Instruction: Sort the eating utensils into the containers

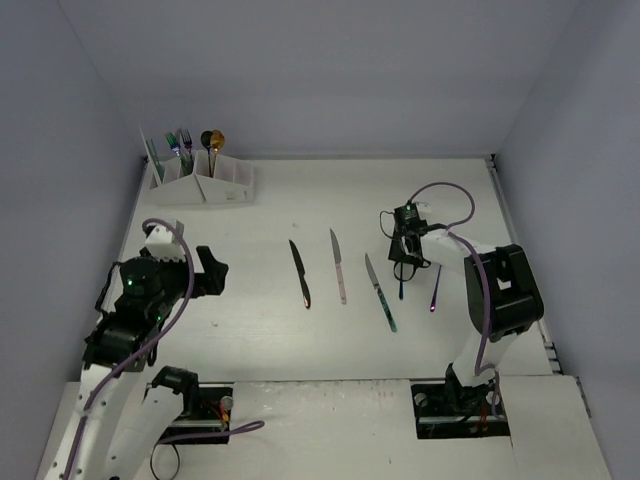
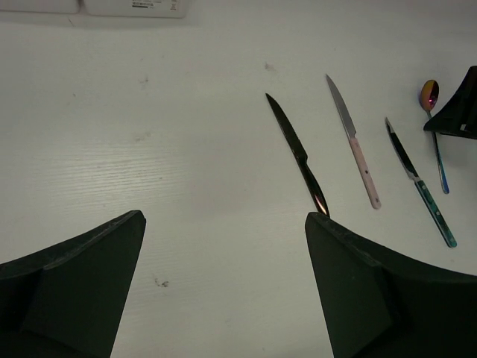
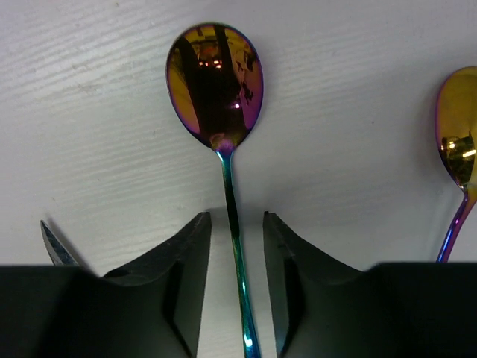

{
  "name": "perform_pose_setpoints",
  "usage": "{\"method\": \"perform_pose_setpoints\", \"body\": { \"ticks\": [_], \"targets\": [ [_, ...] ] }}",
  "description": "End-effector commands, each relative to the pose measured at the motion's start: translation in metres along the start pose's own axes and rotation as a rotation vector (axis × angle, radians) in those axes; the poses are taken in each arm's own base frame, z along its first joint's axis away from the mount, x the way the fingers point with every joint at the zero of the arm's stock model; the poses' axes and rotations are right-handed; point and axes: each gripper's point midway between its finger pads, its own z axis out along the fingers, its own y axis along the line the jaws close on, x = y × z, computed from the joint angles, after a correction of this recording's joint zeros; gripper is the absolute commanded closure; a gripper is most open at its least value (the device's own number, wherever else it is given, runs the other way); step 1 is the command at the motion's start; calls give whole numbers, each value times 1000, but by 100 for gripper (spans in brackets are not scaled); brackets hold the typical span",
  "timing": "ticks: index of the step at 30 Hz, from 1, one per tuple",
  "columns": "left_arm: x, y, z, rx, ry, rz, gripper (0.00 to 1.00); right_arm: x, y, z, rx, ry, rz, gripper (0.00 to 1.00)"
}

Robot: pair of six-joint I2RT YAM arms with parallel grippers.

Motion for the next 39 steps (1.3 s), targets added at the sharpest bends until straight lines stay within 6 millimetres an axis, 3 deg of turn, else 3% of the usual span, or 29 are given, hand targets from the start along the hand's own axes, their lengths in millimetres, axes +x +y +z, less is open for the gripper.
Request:
{"method": "perform_pose_setpoints", "body": {
  "ticks": [1, 5, 7, 9, 13, 16, 19, 20, 23, 28, 31, 36, 39],
  "targets": [
    [-7, -8, -9, 25, -8, -44, 13, -10, 0, 9, 20, -22, 12, 77],
    [-6, -13, -9, 48, -1, -61, 13, -3, -3, 16, 37, -2, 0, 98],
    [-8, -16, -10, 59, -1, -70, 13, -6, -2, 14, 34, -11, -5, 100],
    [-12, -21, -10, 79, -2, -91, 14, -22, 1, 3, 17, -62, -9, 100],
    [-26, -36, -12, 132, -3, -130, 13, -65, 21, -48, -84, -220, -58, 100],
    [-41, -52, -11, 198, -16, -154, 13, -84, 43, -94, -193, -323, -128, 100],
    [-57, -72, -10, 275, -50, -170, 13, -88, 70, -139, -314, -405, -188, 100],
    [-60, -78, -7, 292, -51, -176, 13, -86, 78, -148, -348, -414, -217, 100],
    [-73, -101, 1, 355, -67, -191, 13, -79, 112, -198, -548, -478, -304, 100],
    [-91, -154, 13, 452, -118, -156, 13, -56, 155, -269, -814, -564, -422, 100],
    [-108, -181, 16, 481, -176, -132, 13, -47, 167, -292, -886, -594, -460, 100],
    [-109, -220, 35, 502, -165, -63, 13, -31, 186, -317, -1000, -597, -507, 100],
    [-113, -227, 47, 470, -176, -46, 13, -28, 190, -324, -1024, -604, -517, 100]
  ]
}}
